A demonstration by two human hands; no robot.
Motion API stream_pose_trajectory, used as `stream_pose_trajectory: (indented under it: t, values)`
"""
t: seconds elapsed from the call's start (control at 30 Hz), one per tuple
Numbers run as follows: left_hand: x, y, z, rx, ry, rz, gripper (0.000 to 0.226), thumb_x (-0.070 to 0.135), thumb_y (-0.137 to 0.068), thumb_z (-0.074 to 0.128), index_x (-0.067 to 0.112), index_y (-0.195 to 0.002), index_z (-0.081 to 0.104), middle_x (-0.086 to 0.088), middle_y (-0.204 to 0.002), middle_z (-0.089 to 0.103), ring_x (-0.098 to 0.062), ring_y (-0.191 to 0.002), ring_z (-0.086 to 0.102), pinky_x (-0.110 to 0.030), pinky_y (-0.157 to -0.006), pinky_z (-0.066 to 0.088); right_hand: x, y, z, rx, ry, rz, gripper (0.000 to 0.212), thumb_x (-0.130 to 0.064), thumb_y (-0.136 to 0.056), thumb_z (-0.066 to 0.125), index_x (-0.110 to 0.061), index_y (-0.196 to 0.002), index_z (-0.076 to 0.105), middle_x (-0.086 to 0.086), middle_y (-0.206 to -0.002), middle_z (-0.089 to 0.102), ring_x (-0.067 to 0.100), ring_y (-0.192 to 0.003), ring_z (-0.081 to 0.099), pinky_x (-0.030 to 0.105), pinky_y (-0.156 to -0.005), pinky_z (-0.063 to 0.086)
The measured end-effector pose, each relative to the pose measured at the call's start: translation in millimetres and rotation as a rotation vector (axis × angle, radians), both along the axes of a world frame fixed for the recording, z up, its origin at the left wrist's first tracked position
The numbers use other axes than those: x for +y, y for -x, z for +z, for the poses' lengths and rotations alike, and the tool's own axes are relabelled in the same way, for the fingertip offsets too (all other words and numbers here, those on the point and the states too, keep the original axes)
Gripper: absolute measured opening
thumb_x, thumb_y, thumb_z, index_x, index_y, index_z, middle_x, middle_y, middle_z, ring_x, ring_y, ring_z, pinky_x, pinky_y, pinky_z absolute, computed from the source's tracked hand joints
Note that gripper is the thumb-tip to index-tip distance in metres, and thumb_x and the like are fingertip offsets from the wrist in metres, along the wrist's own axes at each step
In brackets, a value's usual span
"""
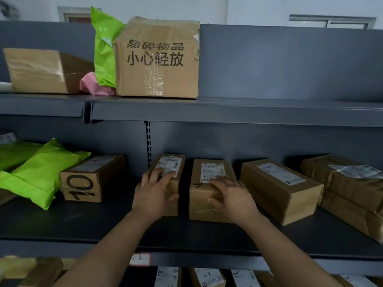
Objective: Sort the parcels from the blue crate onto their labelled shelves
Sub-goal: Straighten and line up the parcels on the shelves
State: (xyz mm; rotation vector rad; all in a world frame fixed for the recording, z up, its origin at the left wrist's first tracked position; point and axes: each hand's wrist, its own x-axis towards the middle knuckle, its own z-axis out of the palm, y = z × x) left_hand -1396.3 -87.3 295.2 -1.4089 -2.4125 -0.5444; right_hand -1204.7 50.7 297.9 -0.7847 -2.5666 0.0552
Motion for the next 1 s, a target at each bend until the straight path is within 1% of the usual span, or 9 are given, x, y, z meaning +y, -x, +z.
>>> stream_pose_trajectory:
  t: [0.17, 0.3, 0.6, 0.67, 0.77, 0.87, 0.93, 1.0]
  values:
    - [-5, 4, 2, 0.003, 0.026, -0.029, 0.068, 0.054, -0.089, 0.052, 0.04, -0.147, 0.019, 0.002, -0.151, 0.021, -0.024, -0.137, 0.014, -0.043, -0.107, 0.032, -1, 1, 0, 0.014, 0.004, 0.012, 0.057, -0.046, -0.089, 0.056, -0.036, -0.14, 0.035, -0.005, -0.149, 0.035, 0.014, -0.138, 0.028, 0.042, -0.116, 0.018]
    - [-4, 1, 2, 0.018, 0.029, -0.009, 0.068, 0.056, -0.089, 0.049, 0.04, -0.147, 0.018, 0.001, -0.15, 0.021, -0.024, -0.137, 0.015, -0.044, -0.106, 0.034, 0, 1, 0, 0.011, 0.004, 0.024, 0.057, -0.047, -0.089, 0.054, -0.036, -0.141, 0.034, -0.007, -0.15, 0.032, 0.013, -0.139, 0.024, 0.041, -0.117, 0.015]
    - [1, -4, 4, 0.011, 0.055, 0.016, 0.068, 0.057, -0.089, 0.049, 0.042, -0.147, 0.017, 0.0, -0.15, 0.02, -0.026, -0.138, 0.013, -0.047, -0.108, 0.031, 1, 3, 2, 0.006, 0.013, 0.044, 0.057, -0.046, -0.089, 0.056, -0.034, -0.14, 0.036, -0.006, -0.148, 0.035, 0.014, -0.139, 0.025, 0.044, -0.115, 0.018]
    - [2, -5, 5, 0.018, 0.059, 0.016, 0.068, 0.058, -0.089, 0.048, 0.042, -0.147, 0.017, -0.001, -0.151, 0.02, -0.026, -0.139, 0.012, -0.048, -0.11, 0.027, 0, 3, 3, -0.013, 0.012, 0.039, 0.058, -0.047, -0.089, 0.055, -0.034, -0.141, 0.034, -0.006, -0.15, 0.033, 0.014, -0.14, 0.022, 0.046, -0.116, 0.014]
    - [1, -7, 6, 0.045, 0.053, 0.025, 0.067, 0.059, -0.09, 0.045, 0.041, -0.148, 0.017, -0.002, -0.152, 0.02, -0.028, -0.14, 0.012, -0.051, -0.113, 0.02, -1, 0, 3, -0.028, 0.003, 0.051, 0.063, -0.049, -0.09, 0.052, -0.034, -0.145, 0.025, -0.006, -0.155, 0.023, 0.013, -0.144, 0.012, 0.051, -0.117, 0.004]
    - [1, -12, 8, 0.087, 0.044, 0.034, 0.063, 0.058, -0.092, 0.039, 0.04, -0.148, 0.016, -0.001, -0.153, 0.021, -0.028, -0.14, 0.014, -0.054, -0.114, 0.018, -2, -9, 4, 0.03, -0.009, 0.077, 0.063, -0.048, -0.093, 0.048, -0.031, -0.148, 0.022, -0.004, -0.156, 0.022, 0.012, -0.144, 0.01, 0.045, -0.118, 0.0]
    - [4, -19, 12, 0.09, 0.031, 0.031, 0.061, 0.056, -0.094, 0.038, 0.039, -0.148, 0.017, 0.0, -0.153, 0.024, -0.028, -0.14, 0.016, -0.054, -0.114, 0.015, -1, -18, 7, 0.054, -0.044, 0.085, 0.06, -0.046, -0.095, 0.045, -0.028, -0.148, 0.025, -0.003, -0.155, 0.025, 0.012, -0.144, 0.012, 0.037, -0.118, -0.001]
    - [9, -29, 17, 0.1, 0.018, 0.04, 0.059, 0.056, -0.094, 0.036, 0.038, -0.148, 0.019, 0.0, -0.154, 0.026, -0.028, -0.141, 0.017, -0.055, -0.114, 0.011, 3, -31, 10, 0.071, -0.055, 0.086, 0.057, -0.044, -0.096, 0.044, -0.025, -0.147, 0.027, -0.002, -0.154, 0.028, 0.012, -0.143, 0.015, 0.032, -0.118, 0.001]
